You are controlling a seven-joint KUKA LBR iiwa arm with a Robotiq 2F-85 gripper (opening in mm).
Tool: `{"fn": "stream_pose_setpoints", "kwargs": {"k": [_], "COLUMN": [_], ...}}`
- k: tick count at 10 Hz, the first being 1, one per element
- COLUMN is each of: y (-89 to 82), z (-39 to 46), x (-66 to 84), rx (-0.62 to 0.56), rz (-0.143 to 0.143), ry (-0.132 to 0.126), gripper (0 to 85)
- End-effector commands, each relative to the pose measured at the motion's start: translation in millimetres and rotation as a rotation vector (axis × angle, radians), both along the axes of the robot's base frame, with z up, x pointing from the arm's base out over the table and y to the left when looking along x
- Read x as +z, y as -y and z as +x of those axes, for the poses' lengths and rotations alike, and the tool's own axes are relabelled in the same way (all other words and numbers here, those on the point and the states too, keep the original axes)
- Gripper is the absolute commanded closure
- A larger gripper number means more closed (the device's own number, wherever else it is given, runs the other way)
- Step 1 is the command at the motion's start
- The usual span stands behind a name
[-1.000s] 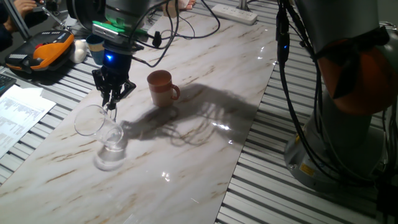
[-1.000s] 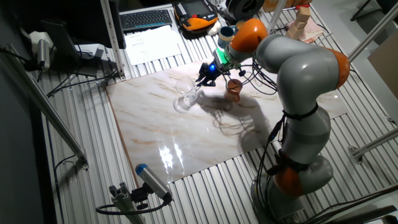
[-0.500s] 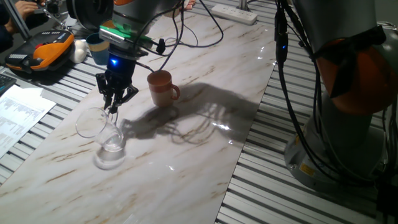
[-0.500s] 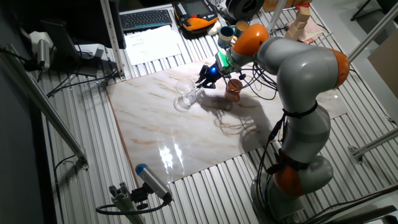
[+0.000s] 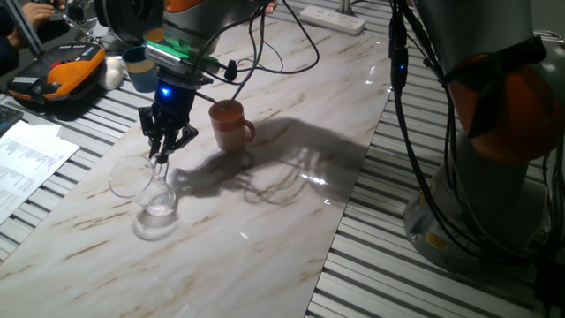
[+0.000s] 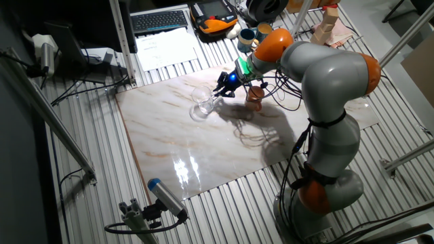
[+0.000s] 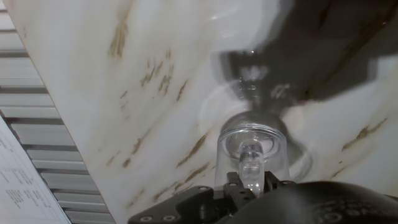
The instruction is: Pour the water from one cup into another empty cup
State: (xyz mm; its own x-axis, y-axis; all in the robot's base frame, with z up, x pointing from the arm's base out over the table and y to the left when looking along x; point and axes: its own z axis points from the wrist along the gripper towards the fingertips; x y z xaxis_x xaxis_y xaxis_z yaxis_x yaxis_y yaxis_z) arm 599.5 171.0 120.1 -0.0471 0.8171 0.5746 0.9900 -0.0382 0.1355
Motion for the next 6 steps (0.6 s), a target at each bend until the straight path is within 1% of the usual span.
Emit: {"fn": "stream_pose_setpoints", "kwargs": {"k": [1,2,3,5,6], "y": [-0.3,-0.7,-0.5,-0.1,0.4], "z": [-0.9,-1.1,-0.6,0.0,0.5], "x": [-0.9,-1.3,-1.6,-1.8,-1.8], "rx": [0.001,-0.001,-0.004,-0.009,-0.016], "rz": [0.003,0.009,0.003,0.004,-0.003], "ry": [0.0,0.002,0.002,0.004,0.005], "gripper": [85.0,85.0,85.0,85.0,68.0]}}
